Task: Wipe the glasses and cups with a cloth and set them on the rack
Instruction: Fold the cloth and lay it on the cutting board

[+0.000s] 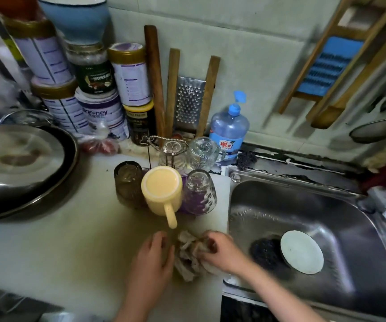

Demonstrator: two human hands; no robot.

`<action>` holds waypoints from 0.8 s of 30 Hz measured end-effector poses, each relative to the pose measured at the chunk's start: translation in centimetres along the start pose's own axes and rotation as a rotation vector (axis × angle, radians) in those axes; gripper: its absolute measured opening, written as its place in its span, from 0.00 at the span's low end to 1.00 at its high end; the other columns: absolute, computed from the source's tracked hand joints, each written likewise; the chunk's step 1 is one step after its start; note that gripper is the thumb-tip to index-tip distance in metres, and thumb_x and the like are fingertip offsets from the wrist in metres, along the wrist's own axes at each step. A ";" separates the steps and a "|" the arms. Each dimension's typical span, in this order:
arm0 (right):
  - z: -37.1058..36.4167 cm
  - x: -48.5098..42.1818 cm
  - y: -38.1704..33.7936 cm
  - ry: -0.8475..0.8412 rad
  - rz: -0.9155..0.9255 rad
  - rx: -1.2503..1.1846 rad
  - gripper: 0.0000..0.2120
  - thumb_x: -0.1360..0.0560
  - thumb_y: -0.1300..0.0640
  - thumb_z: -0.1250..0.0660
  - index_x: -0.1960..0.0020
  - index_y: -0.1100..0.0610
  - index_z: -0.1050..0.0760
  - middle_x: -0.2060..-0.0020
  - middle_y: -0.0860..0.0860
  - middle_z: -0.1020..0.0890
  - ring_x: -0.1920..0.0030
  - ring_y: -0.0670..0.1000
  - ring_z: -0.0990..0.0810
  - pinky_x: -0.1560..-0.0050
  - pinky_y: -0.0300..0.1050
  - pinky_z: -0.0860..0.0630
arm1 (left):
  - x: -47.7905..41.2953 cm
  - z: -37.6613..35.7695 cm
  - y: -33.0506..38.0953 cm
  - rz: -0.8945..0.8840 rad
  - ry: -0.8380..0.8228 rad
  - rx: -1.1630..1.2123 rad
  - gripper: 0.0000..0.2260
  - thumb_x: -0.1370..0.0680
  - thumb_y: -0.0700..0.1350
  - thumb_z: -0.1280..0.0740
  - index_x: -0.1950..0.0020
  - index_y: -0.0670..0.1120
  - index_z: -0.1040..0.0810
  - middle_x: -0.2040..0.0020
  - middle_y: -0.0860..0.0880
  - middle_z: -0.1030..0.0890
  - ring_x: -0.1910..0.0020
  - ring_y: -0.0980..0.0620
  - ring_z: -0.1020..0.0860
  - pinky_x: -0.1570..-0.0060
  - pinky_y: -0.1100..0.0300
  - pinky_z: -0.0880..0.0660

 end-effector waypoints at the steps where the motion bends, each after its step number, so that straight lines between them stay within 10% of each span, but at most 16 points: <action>1: -0.4 -0.1 -0.2 -0.007 0.024 0.016 0.15 0.27 0.54 0.29 0.41 0.53 0.22 0.49 0.48 0.21 0.47 0.48 0.23 0.46 0.39 0.27 | 0.0 -1.4 -0.7 0.051 -0.088 0.007 0.11 0.24 0.44 0.30 0.43 0.48 0.23 0.50 0.48 0.20 0.52 0.44 0.20 0.54 0.51 0.23; 7: 1.7 2.8 -1.4 -0.023 0.239 -0.054 0.11 0.30 0.62 0.33 0.50 0.53 0.20 0.53 0.49 0.21 0.51 0.48 0.23 0.51 0.33 0.30 | 1.6 -4.5 0.4 0.034 -0.227 0.272 0.35 0.28 0.35 0.30 0.26 0.59 0.36 0.35 0.48 0.29 0.39 0.51 0.24 0.39 0.57 0.27; 11: 4.8 5.4 -2.8 -0.032 0.387 -0.183 0.12 0.29 0.67 0.37 0.51 0.56 0.19 0.56 0.49 0.18 0.56 0.40 0.22 0.53 0.32 0.29 | 2.4 -2.6 4.1 -0.054 -0.195 0.372 0.21 0.34 0.51 0.30 0.41 0.60 0.25 0.41 0.56 0.24 0.42 0.62 0.24 0.41 0.65 0.27; 15: 7.6 7.2 -3.7 -0.026 0.468 -0.303 0.16 0.30 0.68 0.39 0.56 0.49 0.22 0.61 0.44 0.19 0.62 0.38 0.23 0.56 0.31 0.28 | 2.5 0.3 7.6 -0.005 -0.106 0.490 0.12 0.35 0.45 0.29 0.56 0.46 0.27 0.64 0.60 0.22 0.65 0.65 0.28 0.62 0.68 0.29; 24: 10.5 8.9 -4.7 0.023 0.530 -0.239 0.12 0.32 0.69 0.33 0.61 0.52 0.27 0.68 0.44 0.25 0.68 0.36 0.26 0.63 0.27 0.33 | 3.1 4.5 11.2 -0.032 0.093 0.664 0.07 0.27 0.42 0.32 0.50 0.44 0.21 0.58 0.59 0.15 0.57 0.65 0.20 0.54 0.71 0.25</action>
Point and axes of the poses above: each hand's wrist, its own x-axis away from the middle knuckle, its own z-axis out of the back of the hand, y = z × x, the point moved 7 cm from there along -x, towards the middle knuckle
